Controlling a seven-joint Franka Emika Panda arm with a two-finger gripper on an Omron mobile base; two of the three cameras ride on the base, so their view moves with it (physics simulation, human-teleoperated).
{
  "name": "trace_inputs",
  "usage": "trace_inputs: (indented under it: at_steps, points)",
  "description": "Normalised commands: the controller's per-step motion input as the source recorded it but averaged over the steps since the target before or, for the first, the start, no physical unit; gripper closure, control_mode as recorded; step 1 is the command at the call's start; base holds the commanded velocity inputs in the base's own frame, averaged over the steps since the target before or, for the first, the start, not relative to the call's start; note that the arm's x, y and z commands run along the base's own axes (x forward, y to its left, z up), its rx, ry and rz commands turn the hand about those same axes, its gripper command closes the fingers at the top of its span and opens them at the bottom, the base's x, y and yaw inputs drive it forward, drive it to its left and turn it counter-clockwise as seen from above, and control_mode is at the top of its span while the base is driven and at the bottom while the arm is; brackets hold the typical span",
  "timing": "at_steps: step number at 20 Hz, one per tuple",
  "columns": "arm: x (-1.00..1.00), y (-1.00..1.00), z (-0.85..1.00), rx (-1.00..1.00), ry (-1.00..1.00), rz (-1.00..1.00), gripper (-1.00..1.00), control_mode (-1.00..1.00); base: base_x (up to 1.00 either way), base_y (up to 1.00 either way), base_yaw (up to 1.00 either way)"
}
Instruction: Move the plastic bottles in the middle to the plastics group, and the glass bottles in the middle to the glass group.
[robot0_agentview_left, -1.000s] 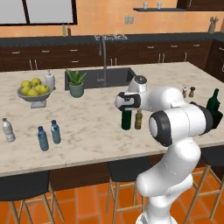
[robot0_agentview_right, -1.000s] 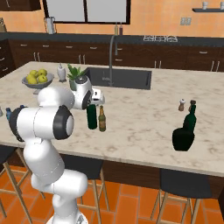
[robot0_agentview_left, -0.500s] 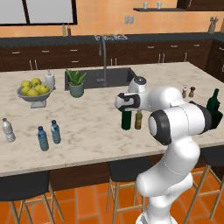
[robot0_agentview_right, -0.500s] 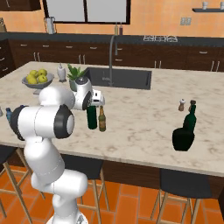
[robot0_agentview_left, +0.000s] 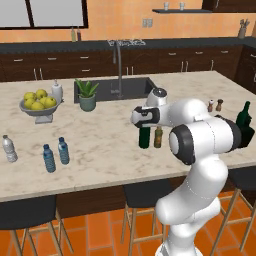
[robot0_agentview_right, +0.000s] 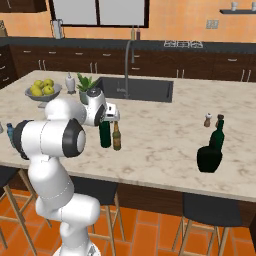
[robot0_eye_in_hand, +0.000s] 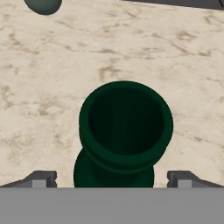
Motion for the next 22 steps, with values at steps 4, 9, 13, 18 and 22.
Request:
trace_inputs:
  at_steps: [4,9,13,18,22]
  points:
    - [0.0,0.0,0.0,0.0,-0.01,0.0,-1.0,-1.0,0.0,0.0,0.0]
    - [0.0,0.0,0.0,0.0,0.0,0.0,1.0,-1.0,0.0,0.0,0.0]
    - [0.0,0.0,0.0,0.0,0.0,0.0,1.0,-1.0,0.0,0.0,0.0]
    - [-0.17,0.0,0.01,0.0,0.0,0.0,1.0,-1.0,0.0,0.0,0.0]
    - [-0.58,0.02,0.26,0.0,0.0,0.03,1.0,-1.0,0.0,0.0,0.0]
